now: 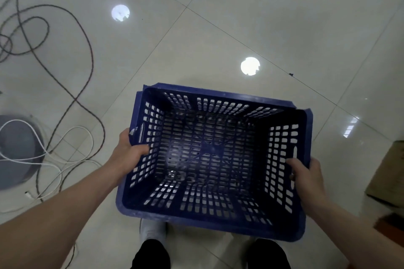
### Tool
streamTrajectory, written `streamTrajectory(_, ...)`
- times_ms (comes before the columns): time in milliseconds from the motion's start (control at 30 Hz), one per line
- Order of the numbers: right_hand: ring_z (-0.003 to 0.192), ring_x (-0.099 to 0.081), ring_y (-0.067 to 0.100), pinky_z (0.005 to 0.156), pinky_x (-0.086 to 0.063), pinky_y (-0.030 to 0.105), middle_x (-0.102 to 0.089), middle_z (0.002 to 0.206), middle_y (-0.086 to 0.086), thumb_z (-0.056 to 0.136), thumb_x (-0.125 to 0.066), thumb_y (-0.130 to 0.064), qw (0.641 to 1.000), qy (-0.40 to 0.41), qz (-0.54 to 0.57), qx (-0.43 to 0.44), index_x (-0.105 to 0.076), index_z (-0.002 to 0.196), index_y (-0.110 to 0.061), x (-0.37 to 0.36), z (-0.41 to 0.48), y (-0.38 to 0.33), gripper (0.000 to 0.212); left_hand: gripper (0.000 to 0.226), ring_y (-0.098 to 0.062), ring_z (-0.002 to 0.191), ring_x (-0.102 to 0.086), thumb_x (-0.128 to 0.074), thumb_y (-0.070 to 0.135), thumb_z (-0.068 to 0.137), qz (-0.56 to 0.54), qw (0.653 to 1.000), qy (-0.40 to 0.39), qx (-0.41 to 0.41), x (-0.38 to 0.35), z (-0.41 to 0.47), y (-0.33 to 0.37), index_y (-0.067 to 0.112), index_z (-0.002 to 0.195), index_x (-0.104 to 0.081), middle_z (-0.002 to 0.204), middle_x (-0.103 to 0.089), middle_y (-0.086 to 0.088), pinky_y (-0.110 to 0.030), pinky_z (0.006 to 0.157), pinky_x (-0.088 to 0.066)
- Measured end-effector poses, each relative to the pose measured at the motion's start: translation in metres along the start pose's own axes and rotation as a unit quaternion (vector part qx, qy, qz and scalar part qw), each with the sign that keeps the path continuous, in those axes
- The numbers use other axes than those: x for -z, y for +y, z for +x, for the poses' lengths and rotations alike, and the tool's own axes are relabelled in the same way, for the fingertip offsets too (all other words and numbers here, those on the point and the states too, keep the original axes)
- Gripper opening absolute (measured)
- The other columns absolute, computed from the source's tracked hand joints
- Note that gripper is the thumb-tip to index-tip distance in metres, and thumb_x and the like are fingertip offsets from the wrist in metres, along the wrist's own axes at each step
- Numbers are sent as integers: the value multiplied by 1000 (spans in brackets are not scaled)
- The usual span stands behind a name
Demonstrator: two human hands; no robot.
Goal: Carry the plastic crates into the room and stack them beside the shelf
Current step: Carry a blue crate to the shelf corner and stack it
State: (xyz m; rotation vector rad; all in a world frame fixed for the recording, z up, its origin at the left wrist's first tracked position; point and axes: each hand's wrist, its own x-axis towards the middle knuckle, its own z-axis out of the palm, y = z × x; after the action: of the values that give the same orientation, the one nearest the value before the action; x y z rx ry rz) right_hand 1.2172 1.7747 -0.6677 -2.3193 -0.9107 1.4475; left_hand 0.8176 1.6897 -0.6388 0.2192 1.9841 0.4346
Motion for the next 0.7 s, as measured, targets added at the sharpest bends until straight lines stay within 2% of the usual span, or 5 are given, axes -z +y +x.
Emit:
streamTrajectory(133,105,-66,28,95,-55,57,-65,119,-3,90,-70,-31,1000,4,-26,5,-42,143,-30,-2,3,22,60,89,-27,103,-64,-60,20,59,11,1000,2,0,-1,0,-12,34,142,-32,115,-64,1,-54,97,-50)
streamTrajectory(233,88,-66,29,87,-58,57,-67,104,4,88,-69,-31,999,-36,-23,-14,-43,142,-31,3,17,20,61,88,-28,97,-65,-60,18,58,5,1000,0,2,1,7,-14,38,140,-33,113,-66,-4,-54,93,-53)
streamTrajectory(400,71,-55,25,68,-51,42,-57,80,8,95,-64,-16,999,-43,-4,-18,-51,138,-25,21,12,-2,46,90,-30,90,-64,-56,10,53,-31,999,-5,3,8,-12,2,36,137,-37,109,-66,-10,-46,78,-56)
streamTrajectory(500,68,-56,22,67,-51,41,-61,87,8,94,-64,-14,999,-35,4,-2,-49,141,-25,39,-13,-26,51,90,-28,83,-62,-54,5,53,-55,998,-14,-3,19,-40,22,32,138,-37,108,-65,-14,-40,67,-53)
streamTrajectory(700,67,-60,17,57,-49,32,-62,92,4,96,-62,-10,998,-15,21,61,-46,141,-29,95,-104,-92,51,86,-30,85,-62,-54,6,54,-25,997,-29,-64,66,-124,85,31,134,-39,109,-65,-17,-44,72,-54)
